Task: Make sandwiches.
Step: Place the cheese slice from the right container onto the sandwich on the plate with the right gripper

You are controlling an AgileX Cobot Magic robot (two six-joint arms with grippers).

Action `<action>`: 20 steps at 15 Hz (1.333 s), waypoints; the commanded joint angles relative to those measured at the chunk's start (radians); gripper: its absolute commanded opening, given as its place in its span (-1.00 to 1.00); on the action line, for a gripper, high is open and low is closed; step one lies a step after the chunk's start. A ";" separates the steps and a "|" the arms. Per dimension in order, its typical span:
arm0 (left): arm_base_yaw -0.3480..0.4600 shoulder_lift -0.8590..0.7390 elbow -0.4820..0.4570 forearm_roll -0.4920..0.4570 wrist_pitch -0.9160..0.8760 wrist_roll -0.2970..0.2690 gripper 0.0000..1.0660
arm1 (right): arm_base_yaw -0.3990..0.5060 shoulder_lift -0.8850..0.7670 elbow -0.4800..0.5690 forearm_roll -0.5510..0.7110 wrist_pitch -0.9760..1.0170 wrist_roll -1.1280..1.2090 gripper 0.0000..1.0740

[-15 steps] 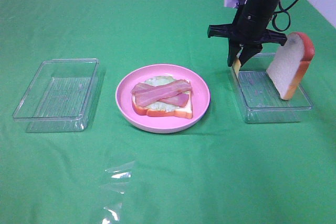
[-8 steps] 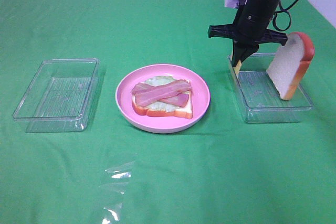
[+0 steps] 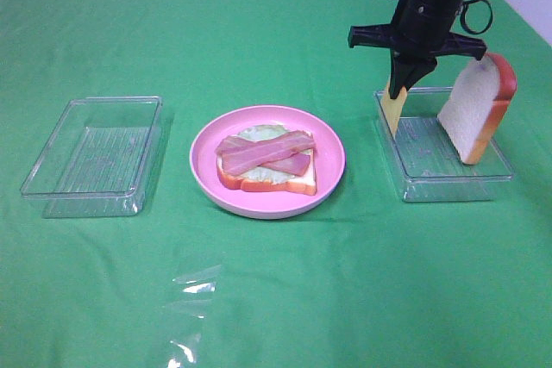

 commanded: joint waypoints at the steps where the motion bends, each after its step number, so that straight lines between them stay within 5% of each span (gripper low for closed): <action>1: -0.005 -0.017 0.002 0.000 -0.004 -0.010 0.89 | -0.002 -0.058 -0.004 0.000 0.068 -0.006 -1.00; 5: -0.005 -0.017 0.002 0.000 -0.004 -0.010 0.89 | -0.001 -0.161 0.067 0.174 0.004 -0.090 -1.00; 7: -0.005 -0.017 0.002 0.000 -0.004 -0.010 0.89 | -0.001 -0.270 0.237 0.328 -0.138 -0.195 -1.00; 8: -0.005 -0.017 0.002 0.000 -0.004 -0.010 0.89 | -0.001 -0.356 0.410 0.548 -0.258 -0.350 -1.00; 9: -0.005 -0.017 0.002 0.000 -0.004 -0.010 0.89 | -0.001 -0.382 0.478 0.670 -0.274 -0.459 -1.00; 13: -0.005 -0.017 0.002 0.000 -0.004 -0.010 0.89 | 0.017 -0.343 0.549 0.965 -0.234 -0.654 -1.00; 20: -0.005 -0.017 0.002 0.000 -0.004 -0.010 0.89 | 0.106 -0.144 0.516 1.135 -0.294 -0.697 -1.00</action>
